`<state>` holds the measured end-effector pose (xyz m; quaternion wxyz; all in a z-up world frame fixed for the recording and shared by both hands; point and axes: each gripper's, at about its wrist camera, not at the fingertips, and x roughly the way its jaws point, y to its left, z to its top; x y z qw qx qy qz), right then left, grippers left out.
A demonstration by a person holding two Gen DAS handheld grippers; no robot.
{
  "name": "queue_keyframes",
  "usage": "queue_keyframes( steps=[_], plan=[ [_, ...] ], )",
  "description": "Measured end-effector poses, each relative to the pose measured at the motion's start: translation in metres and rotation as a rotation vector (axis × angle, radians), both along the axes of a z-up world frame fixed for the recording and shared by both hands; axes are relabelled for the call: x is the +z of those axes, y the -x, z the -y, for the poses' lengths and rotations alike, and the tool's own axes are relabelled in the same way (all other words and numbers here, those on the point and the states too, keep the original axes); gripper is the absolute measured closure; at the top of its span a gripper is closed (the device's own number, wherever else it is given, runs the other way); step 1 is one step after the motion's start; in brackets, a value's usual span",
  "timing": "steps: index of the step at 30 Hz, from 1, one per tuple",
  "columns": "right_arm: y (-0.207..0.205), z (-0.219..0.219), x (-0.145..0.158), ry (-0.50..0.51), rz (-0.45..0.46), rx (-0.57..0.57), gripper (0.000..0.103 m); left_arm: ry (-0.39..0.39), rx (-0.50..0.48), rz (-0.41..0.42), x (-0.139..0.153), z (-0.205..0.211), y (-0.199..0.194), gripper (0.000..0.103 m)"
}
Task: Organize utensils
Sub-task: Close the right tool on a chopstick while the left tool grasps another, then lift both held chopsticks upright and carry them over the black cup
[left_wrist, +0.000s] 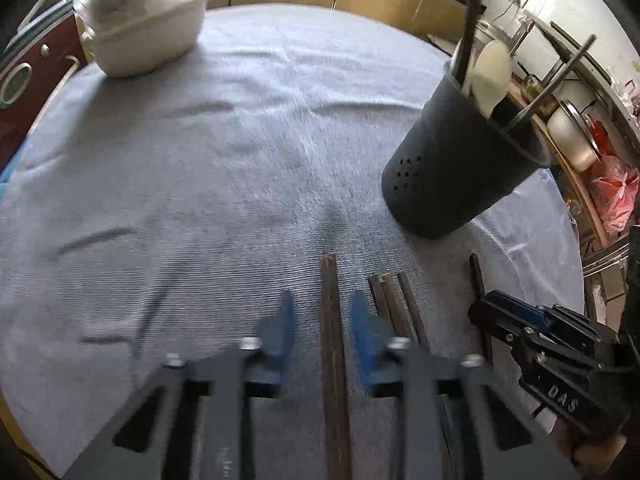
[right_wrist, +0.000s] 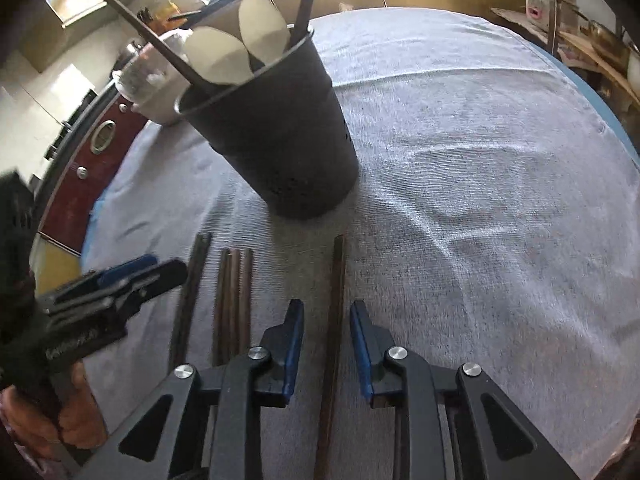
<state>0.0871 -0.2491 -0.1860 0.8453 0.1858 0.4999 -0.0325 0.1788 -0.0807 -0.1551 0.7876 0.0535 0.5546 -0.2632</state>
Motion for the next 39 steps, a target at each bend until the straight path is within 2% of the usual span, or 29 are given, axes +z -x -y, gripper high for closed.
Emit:
queue_keyframes(
  steps=[1,2,4,8,16,23,28,39],
  plan=[
    [-0.001,-0.003,0.0,0.023,0.0,0.008,0.077,0.007,-0.011,-0.007,-0.003,0.002,0.0,0.094],
    [-0.003,-0.005,0.001,0.041,-0.004,0.015,0.082,0.015,-0.021,-0.002,-0.003,0.002,0.001,0.094],
    [-0.005,-0.013,0.001,0.111,-0.019,0.05,0.096,0.018,-0.034,0.015,-0.003,0.0,0.003,0.095],
    [0.002,-0.01,0.004,0.099,-0.003,0.041,0.096,0.082,-0.01,0.02,0.008,-0.02,0.009,0.096],
    [0.048,0.004,0.045,-0.161,0.213,0.089,0.097,0.248,-0.024,0.13,0.069,-0.059,0.044,0.096],
    [0.082,0.008,0.08,-0.245,0.37,0.105,0.097,0.315,-0.002,0.239,0.105,-0.079,0.086,0.096],
    [0.1,0.006,0.102,-0.241,0.468,0.09,0.097,0.354,0.022,0.301,0.125,-0.078,0.094,0.096],
    [0.118,0.001,0.162,-0.104,0.648,0.045,0.097,0.374,0.025,0.456,0.183,-0.067,0.099,0.096]
  ],
)
